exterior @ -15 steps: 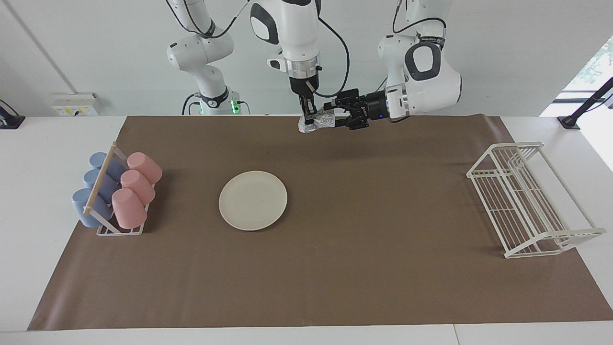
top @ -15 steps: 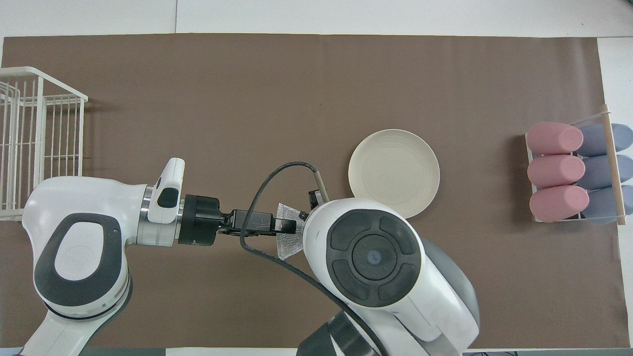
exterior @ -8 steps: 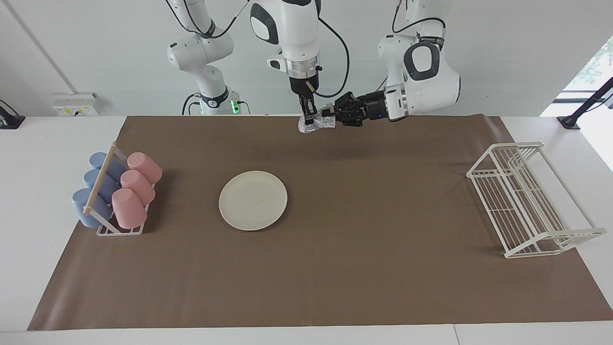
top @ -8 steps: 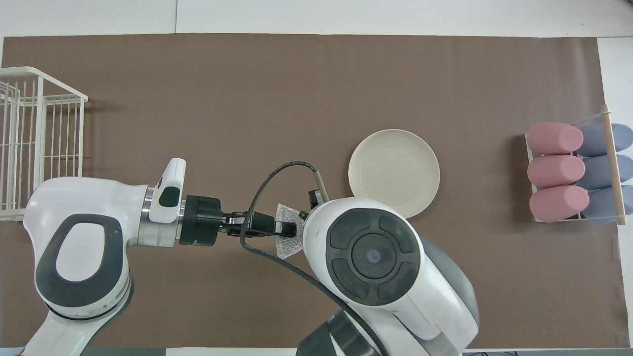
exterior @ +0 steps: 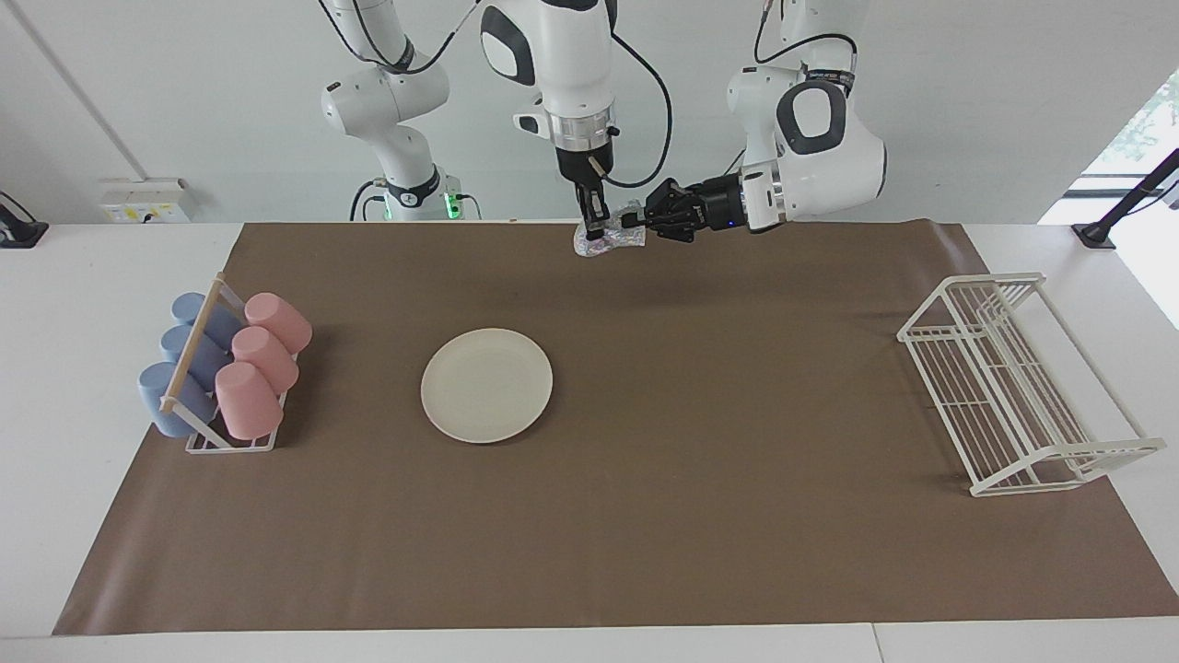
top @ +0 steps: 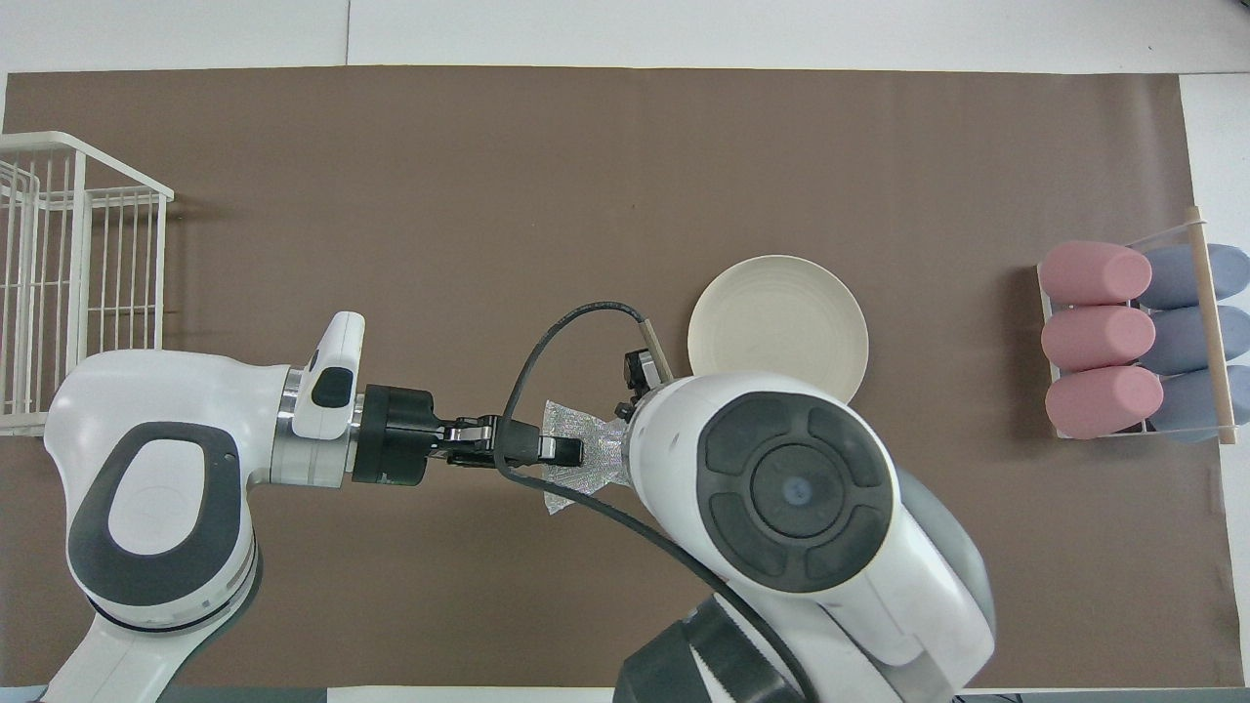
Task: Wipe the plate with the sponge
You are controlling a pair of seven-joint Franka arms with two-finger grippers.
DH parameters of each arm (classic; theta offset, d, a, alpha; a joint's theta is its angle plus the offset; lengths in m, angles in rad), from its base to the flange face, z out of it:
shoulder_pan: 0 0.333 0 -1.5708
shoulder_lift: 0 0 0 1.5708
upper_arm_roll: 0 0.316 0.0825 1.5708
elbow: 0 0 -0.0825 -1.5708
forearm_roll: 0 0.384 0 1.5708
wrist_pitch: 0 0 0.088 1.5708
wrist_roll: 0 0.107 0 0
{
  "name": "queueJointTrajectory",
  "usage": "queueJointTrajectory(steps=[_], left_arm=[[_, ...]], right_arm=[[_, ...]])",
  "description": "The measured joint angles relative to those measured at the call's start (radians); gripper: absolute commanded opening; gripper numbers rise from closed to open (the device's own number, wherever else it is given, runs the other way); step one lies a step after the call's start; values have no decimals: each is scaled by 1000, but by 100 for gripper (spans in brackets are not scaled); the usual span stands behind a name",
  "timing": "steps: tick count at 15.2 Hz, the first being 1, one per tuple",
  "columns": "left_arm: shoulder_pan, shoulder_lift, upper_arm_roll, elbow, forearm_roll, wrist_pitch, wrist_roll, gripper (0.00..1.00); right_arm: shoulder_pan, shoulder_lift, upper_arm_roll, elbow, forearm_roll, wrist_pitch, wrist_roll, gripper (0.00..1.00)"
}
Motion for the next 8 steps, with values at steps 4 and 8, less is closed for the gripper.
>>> queueJointTrajectory(steps=[4, 8], left_arm=[[10, 0, 11, -4, 34, 42, -58, 0], [24, 4, 13, -5, 278, 117, -206, 0]], right_arm=[[-139, -49, -5, 0, -1, -112, -420, 100], [-290, -73, -10, -1, -1, -192, -837, 100]])
